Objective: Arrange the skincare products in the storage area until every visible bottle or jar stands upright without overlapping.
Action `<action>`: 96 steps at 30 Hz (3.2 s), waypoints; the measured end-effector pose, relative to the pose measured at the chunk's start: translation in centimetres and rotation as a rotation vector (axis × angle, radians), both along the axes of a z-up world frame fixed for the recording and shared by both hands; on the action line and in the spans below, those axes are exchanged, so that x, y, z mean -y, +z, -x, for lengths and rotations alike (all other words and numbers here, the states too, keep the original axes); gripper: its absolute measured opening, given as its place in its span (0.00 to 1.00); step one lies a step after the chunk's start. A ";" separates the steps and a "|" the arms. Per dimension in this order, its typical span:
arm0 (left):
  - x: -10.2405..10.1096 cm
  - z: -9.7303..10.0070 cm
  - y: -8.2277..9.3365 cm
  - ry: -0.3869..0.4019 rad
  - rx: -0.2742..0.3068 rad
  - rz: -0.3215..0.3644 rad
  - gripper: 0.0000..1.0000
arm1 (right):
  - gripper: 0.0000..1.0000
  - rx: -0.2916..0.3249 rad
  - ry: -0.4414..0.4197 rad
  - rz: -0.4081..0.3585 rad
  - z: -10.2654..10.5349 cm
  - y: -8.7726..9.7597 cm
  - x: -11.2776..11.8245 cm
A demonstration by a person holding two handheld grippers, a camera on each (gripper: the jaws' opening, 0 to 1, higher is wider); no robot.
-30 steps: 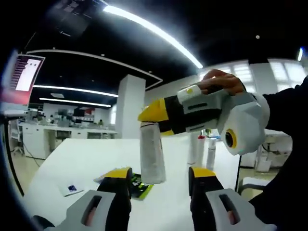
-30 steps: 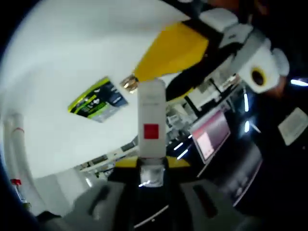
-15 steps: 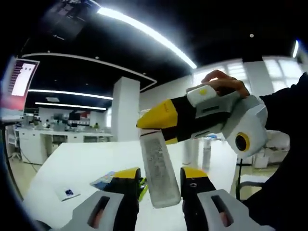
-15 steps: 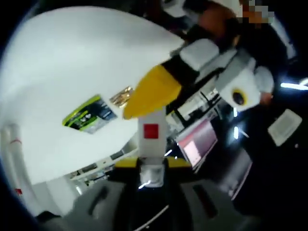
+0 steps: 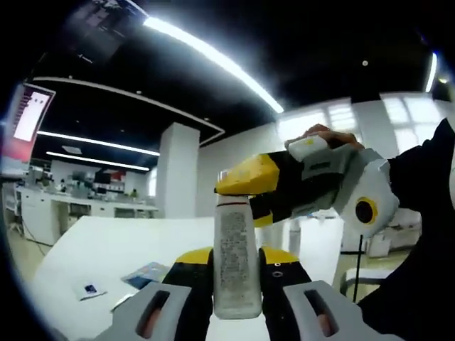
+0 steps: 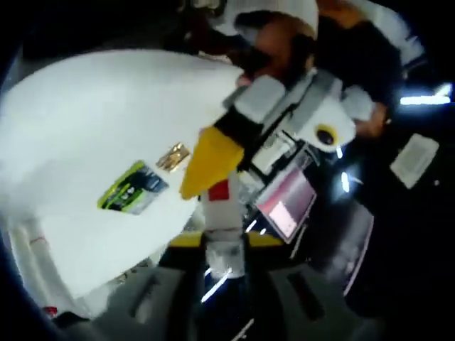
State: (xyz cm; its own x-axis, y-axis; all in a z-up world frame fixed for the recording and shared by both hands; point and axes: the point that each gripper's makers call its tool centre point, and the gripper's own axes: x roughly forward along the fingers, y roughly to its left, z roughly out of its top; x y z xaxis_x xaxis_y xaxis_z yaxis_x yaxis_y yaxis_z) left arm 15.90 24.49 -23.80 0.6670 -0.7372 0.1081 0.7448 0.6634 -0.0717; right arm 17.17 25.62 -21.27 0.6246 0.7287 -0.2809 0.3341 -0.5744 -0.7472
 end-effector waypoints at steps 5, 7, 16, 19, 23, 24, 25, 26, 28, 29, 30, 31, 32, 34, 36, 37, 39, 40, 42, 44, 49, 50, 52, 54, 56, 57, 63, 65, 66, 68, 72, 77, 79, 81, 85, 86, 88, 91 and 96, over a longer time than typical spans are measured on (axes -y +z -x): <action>0.3 0.4 0.5 -0.016 0.026 0.005 0.24 | 0.24 -0.080 -0.017 -0.075 1.5 1.7 0.8; 0.3 0.5 0.7 -0.007 0.044 -0.005 0.24 | 0.27 -0.081 -0.018 -0.081 1.7 1.8 0.8; 0.3 0.7 1.2 -0.013 0.046 0.022 0.23 | 0.30 -0.241 -0.091 -0.308 1.2 3.1 2.4; 0.3 0.8 1.2 -0.018 0.044 0.028 0.23 | 0.31 -0.302 -0.113 -0.374 0.8 3.4 3.1; 0.6 1.2 1.5 -0.037 0.045 0.048 0.23 | 0.30 -0.370 -0.135 -0.472 0.6 3.9 3.5; 0.6 1.2 1.5 -0.040 0.043 0.051 0.23 | 0.28 -0.394 -0.137 -0.500 0.6 4.0 3.5; 0.6 1.2 1.5 -0.042 0.042 0.052 0.23 | 0.27 -0.420 -0.143 -0.528 0.6 4.0 3.6; 0.6 1.2 1.4 -0.045 0.038 0.051 0.23 | 0.28 -0.451 -0.146 -0.557 0.6 4.1 3.6; 0.6 1.2 1.3 -0.044 0.037 0.046 0.23 | 0.33 -0.500 -0.149 -0.607 0.6 4.2 3.7; 0.6 1.1 1.3 -0.043 0.038 0.045 0.23 | 0.35 -0.528 -0.154 -0.624 0.8 4.2 3.7; 0.6 1.1 1.3 -0.041 0.038 0.042 0.23 | 0.35 -0.549 -0.157 -0.641 0.8 4.1 3.7; 0.6 1.1 1.3 -0.042 0.038 0.042 0.23 | 0.33 -0.575 -0.162 -0.668 0.7 4.2 3.8; 0.6 1.1 1.3 -0.043 0.038 0.043 0.23 | 0.32 -0.595 -0.162 -0.699 0.6 4.4 3.9; 0.5 1.3 1.5 -0.050 0.038 0.055 0.23 | 0.32 -0.636 -0.158 -0.739 0.6 4.6 4.0; 0.5 1.3 1.5 -0.053 0.038 0.056 0.23 | 0.32 -0.689 -0.169 -0.786 0.4 4.5 4.2; 0.5 1.3 1.5 -0.056 0.037 0.056 0.23 | 0.31 -0.711 -0.176 -0.800 0.4 4.3 4.2; 0.6 1.3 1.4 -0.061 0.035 0.056 0.23 | 0.31 -0.741 -0.180 -0.835 0.2 4.4 4.4; 0.6 1.4 1.4 -0.064 0.034 0.058 0.23 | 0.31 -0.761 -0.182 -0.852 0.2 4.4 4.5; 0.7 1.4 1.5 -0.069 0.034 0.064 0.23 | 0.30 -0.807 -0.184 -0.889 0.2 4.4 4.6; 0.7 1.5 1.6 -0.081 0.027 0.083 0.23 | 0.27 -0.860 -0.167 -0.928 0.3 4.7 4.6; 0.9 1.6 1.4 -0.098 0.008 0.096 0.23 | 0.24 -0.984 -0.158 -0.999 0.7 4.9 4.9; 0.9 1.6 1.5 -0.102 0.007 0.100 0.23 | 0.24 -1.020 -0.152 -1.005 1.0 4.7 4.7; 1.1 1.8 1.5 -0.112 0.004 0.102 0.23 | 0.22 -1.085 -0.136 -1.039 1.3 4.6 4.7; 1.2 1.8 1.4 -0.116 0.003 0.095 0.23 | 0.22 -1.129 -0.133 -1.049 1.5 4.3 4.7; 1.3 1.8 1.3 -0.117 0.003 0.090 0.23 | 0.21 -1.189 -0.130 -1.054 2.0 3.7 4.4; 1.3 1.8 1.3 -0.115 0.004 0.086 0.23 | 0.19 -1.207 -0.109 -1.065 2.2 3.9 4.2; 1.6 2.3 1.2 -0.134 0.016 0.046 0.23 | 0.16 -1.346 -0.047 -1.110 3.6 4.2 3.5; 1.8 2.2 1.0 -0.124 0.027 0.026 0.23 | 0.18 -1.420 -0.041 -1.126 4.0 4.1 3.3; 1.8 2.3 1.1 -0.125 0.034 0.020 0.23 | 0.24 -1.471 -0.028 -1.110 4.5 3.9 3.0; 2.1 2.6 1.2 -0.139 0.045 0.011 0.23 | 0.34 -1.528 -0.041 -1.092 4.9 3.3 2.7; 3.0 3.1 0.7 -0.163 0.063 -0.043 0.23 | 0.30 -1.540 -0.032 -1.084 5.4 2.8 2.2; 3.9 3.6 0.2 -0.184 0.091 -0.099 0.23 | 0.28 -1.578 -0.026 -1.123 5.2 2.7 2.2; 3.9 3.5 0.0 -0.191 0.081 -0.100 0.23 | 0.28 -1.587 -0.023 -1.136 5.2 2.5 2.3; 4.1 3.6 -0.2 -0.200 0.071 -0.102 0.23 | 0.27 -1.603 -0.026 -1.152 5.2 2.3 2.5; 4.2 3.4 -0.5 -0.177 0.097 -0.139 0.23 | 0.26 -1.624 -0.024 -1.200 5.2 2.0 2.9; 4.2 3.4 -0.5 -0.177 0.098 -0.142 0.23 | 0.25 -1.625 -0.025 -1.209 5.3 2.0 3.0; 4.2 3.3 -0.5 -0.167 0.111 -0.151 0.24 | 0.25 -1.594 -0.033 -1.230 5.2 2.0 3.2; 4.0 2.7 -0.7 -0.130 0.133 -0.179 0.26 | 0.25 -1.499 -0.092 -1.240 4.7 1.4 3.8; 3.9 2.2 -1.6 -0.093 0.141 -0.238 0.35 | 0.24 -1.433 -0.080 -1.256 5.0 0.7 3.8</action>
State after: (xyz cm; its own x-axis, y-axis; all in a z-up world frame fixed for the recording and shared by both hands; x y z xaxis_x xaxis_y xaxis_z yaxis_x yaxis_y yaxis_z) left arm 13.73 20.63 -25.37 0.5857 -0.8104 0.0113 0.7950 0.5772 0.1866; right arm 12.19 21.82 -20.53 0.4737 0.8793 0.0490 -0.8208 0.4610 -0.3373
